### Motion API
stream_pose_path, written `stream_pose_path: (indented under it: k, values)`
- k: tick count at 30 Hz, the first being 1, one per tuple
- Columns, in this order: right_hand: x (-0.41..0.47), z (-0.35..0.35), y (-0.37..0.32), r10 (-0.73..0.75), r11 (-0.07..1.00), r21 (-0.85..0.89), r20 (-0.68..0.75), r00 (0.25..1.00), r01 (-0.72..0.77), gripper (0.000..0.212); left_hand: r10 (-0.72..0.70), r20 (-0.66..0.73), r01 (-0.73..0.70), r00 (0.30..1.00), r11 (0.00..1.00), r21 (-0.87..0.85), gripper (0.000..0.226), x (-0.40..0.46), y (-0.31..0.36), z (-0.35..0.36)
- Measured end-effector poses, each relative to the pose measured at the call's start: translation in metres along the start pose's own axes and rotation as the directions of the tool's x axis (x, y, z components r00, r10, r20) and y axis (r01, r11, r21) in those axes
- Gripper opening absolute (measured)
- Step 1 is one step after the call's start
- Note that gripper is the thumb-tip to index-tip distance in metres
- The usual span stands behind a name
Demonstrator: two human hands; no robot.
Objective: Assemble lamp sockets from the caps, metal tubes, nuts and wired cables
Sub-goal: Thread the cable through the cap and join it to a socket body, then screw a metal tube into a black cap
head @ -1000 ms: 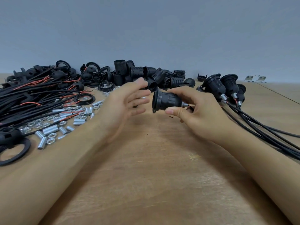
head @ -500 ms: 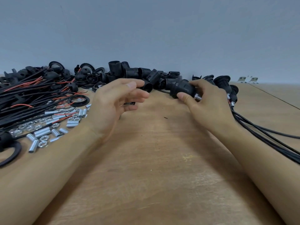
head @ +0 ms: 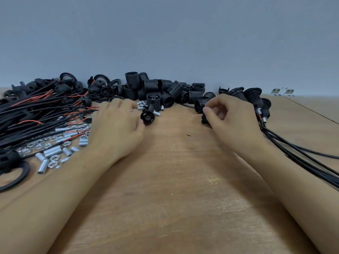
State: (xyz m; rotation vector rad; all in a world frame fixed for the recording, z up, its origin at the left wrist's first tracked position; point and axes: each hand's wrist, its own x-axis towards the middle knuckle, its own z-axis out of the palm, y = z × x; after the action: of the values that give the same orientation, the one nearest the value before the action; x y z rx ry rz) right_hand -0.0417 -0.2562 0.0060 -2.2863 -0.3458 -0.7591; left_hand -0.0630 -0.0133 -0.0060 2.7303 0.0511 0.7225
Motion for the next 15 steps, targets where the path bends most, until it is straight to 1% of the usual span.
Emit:
stream_pose_path:
  k: [2, 4, 6, 10, 15]
  values:
    - [-0.001, 0.002, -0.001, -0.018, 0.999, 0.036, 0.036, 0.999, 0.016, 0.004, -0.041, -0.002, 0.041, 0.999, 0.999, -0.014, 0.044, 0.003, -0.003, -0.001]
    - [-0.002, 0.002, -0.002, -0.035, 0.997, 0.066, 0.054, 0.998, 0.031, 0.004, -0.052, 0.064, 0.045, 0.997, 0.994, 0.098, 0.048, 0.005, -0.005, 0.002]
    - [-0.003, 0.003, -0.004, -0.060, 0.995, 0.083, 0.069, 0.996, 0.054, 0.006, -0.099, 0.121, 0.075, 0.988, 0.978, 0.194, 0.050, 0.007, -0.009, 0.003]
    - [-0.007, 0.004, -0.006, -0.095, 0.990, 0.114, 0.123, 0.988, 0.081, 0.007, -0.189, 0.079, 0.165, 0.979, 0.957, 0.238, 0.040, 0.014, -0.023, -0.002]
    - [-0.009, 0.006, -0.007, -0.095, 0.988, 0.139, 0.191, 0.977, 0.069, 0.006, -0.326, 0.119, 0.280, 0.938, 0.914, 0.294, 0.039, 0.021, -0.045, -0.005]
